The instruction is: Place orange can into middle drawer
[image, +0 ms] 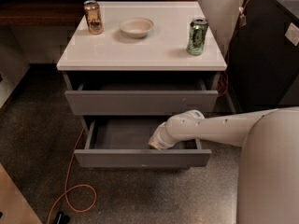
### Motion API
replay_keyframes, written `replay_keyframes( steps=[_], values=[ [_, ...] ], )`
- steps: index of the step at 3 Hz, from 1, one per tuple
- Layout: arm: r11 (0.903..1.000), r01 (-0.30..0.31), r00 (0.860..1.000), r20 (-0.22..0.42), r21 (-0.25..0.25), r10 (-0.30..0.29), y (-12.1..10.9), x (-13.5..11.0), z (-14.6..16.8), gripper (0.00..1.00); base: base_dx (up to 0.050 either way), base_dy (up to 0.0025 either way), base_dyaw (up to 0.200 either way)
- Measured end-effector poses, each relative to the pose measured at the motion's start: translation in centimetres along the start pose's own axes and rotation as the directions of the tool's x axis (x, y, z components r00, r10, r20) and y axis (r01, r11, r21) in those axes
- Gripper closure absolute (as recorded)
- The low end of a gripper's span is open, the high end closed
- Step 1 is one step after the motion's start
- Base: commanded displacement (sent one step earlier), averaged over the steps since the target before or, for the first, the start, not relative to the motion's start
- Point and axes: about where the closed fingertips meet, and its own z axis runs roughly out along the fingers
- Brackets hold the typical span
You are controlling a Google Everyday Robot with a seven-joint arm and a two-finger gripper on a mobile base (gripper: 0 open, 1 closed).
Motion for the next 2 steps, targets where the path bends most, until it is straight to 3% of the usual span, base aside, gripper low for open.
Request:
replay_keyframes(
  steps=[1, 2],
  values=[
    [0.9999, 0.013, 1.0, 0.003, -0.001, -0.013, -1.8, -0.1, 1.6, 1.0, 0.0, 0.0, 0.0],
    [0.9995, 0.02, 1.0, -0.005, -0.026, -0.02, -2.1, 0.4, 4.1, 1.0, 0.0, 0.0, 0.0]
  ],
)
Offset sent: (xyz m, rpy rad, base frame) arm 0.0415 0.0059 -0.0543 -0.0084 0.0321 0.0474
